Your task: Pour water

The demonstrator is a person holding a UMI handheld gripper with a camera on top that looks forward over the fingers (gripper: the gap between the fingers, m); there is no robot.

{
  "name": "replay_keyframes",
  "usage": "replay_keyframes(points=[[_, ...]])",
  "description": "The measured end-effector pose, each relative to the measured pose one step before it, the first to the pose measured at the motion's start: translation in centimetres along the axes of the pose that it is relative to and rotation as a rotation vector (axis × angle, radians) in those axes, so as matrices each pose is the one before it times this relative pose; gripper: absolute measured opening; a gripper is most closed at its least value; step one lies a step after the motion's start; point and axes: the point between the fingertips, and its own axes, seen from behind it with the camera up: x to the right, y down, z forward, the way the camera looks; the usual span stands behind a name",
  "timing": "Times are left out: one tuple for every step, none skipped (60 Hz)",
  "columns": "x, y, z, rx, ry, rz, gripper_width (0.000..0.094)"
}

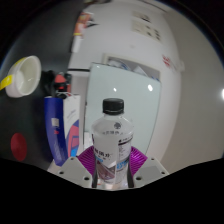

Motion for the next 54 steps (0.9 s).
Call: replay_keyframes(points=[[-0.167, -1.149, -0.065, 0.01245, -0.01068, -0.0415, 0.0392], [-0.534, -0.798, 0.129, 0.01595, -0.01159, -0.0361, 0.0390], [-0.472, -0.788, 0.062, 0.01500, -0.01439, -0.0362, 0.0395], [-0.548, -0.641, 0.052, 0.01311, -0.01433, -0.0345, 0.0391], [-0.475, -0.587, 0.020, 0.01008, -0.01020, -0.0325, 0.0391], [-0.438, -0.626, 0.046, 0.01013, -0.00809, -0.0333, 0.0394], [-0.409, -0.664, 0.038, 0.01194, -0.00871, -0.0349, 0.0394], [-0.423, -0.700, 0.068, 0.01441, -0.00897, -0.0365, 0.0393], [-1.135, -0.296, 0.574, 0.01924, -0.00003, -0.0302, 0.0391], [0.048, -1.040, -0.271, 0.01129, -0.00647, -0.0327, 0.0394], [-0.209, -0.661, 0.042, 0.01195, -0.00230, -0.0302, 0.0394], [-0.249, -0.558, 0.018, 0.01092, -0.00346, -0.0306, 0.0392], [-0.225, -0.568, 0.052, 0.01101, -0.00417, -0.0297, 0.0391], [-0.213, -0.535, 0.040, 0.01027, -0.00288, -0.0251, 0.0389], [-0.150, -0.483, 0.039, 0.00932, -0.00130, -0.0204, 0.0389], [-0.159, -0.422, 0.020, 0.00768, -0.00158, -0.0182, 0.0390], [-0.197, -0.366, 0.061, 0.00593, -0.00372, -0.0185, 0.0390], [-0.721, 0.285, 0.259, 0.00930, -0.00174, -0.0137, 0.0389], [0.237, -0.663, -0.089, -0.00178, -0.00828, -0.0144, 0.0394], [-0.088, -0.270, 0.094, 0.00203, -0.00348, -0.0091, 0.0394], [-0.120, -0.197, 0.032, 0.00268, -0.00332, -0.0038, 0.0395], [-0.128, -0.183, 0.018, 0.00056, -0.00428, -0.0021, 0.0390], [-0.131, -0.073, 0.004, -0.00258, -0.00470, -0.0013, 0.0393], [-0.069, -0.014, -0.006, -0.00385, -0.00389, 0.0008, 0.0392], [-0.038, -0.023, -0.034, -0.00228, -0.00282, 0.0032, 0.0391], [-0.011, -0.067, -0.026, -0.00024, -0.00161, 0.0052, 0.0391], [0.065, -0.066, -0.023, 0.00118, 0.00006, 0.0051, 0.0393], [-0.189, 0.535, -0.032, 0.00960, 0.00484, 0.0094, 0.0390], [0.386, -0.257, 0.036, 0.00174, 0.00284, 0.0055, 0.0395], [0.224, -0.059, -0.046, 0.00165, 0.00306, 0.0057, 0.0393], [0.208, 0.043, -0.037, 0.00082, 0.00310, 0.0059, 0.0394], [0.248, 0.060, -0.070, 0.00162, 0.00331, 0.0082, 0.0392], [0.187, 0.300, -0.294, 0.00477, 0.00284, 0.0154, 0.0394], [0.339, 0.107, -0.151, 0.00241, 0.00383, 0.0171, 0.0396], [0.344, 0.201, -0.119, 0.00198, 0.00276, 0.0220, 0.0392], [0.338, 0.235, -0.102, -0.00065, 0.00256, 0.0245, 0.0396], [0.382, 0.294, -0.125, -0.00164, 0.00173, 0.0268, 0.0393], [0.458, 0.288, -0.175, -0.00088, 0.00178, 0.0310, 0.0393], [0.578, 0.218, -0.182, 0.00196, 0.00439, 0.0378, 0.0390], [0.711, 0.243, -0.224, 0.00060, 0.00878, 0.0437, 0.0393], [0.718, 0.147, -0.449, -0.00131, 0.01297, 0.0475, 0.0389], [0.956, 0.389, -0.255, -0.00033, 0.00460, 0.0519, 0.0389], [0.685, 0.240, -0.235, -0.00334, 0.00184, 0.0554, 0.0390], [0.754, 0.226, -0.293, -0.00419, 0.00196, 0.0604, 0.0393], [0.800, 0.193, -0.257, -0.00445, 0.00350, 0.0637, 0.0393], [0.752, 0.116, -0.245, -0.00219, 0.00231, 0.0657, 0.0394], [0.676, 0.057, -0.238, 0.00029, -0.00108, 0.0664, 0.0392], [0.657, 0.083, -0.174, -0.00227, -0.00141, 0.0657, 0.0392], [0.725, 0.167, -0.179, -0.00723, 0.00311, 0.0656, 0.0390], [0.713, 0.224, -0.122, -0.01022, 0.00515, 0.0656, 0.0392], [0.557, 0.383, -0.088, -0.00564, 0.00475, 0.0674, 0.0390], [0.799, 0.320, -0.285, 0.00118, -0.00894, 0.0693, 0.0391], [0.428, 0.066, -0.063, 0.00049, -0.00922, 0.0689, 0.0391], [0.536, 0.095, -0.130, -0.00446, -0.00409, 0.0681, 0.0392]])
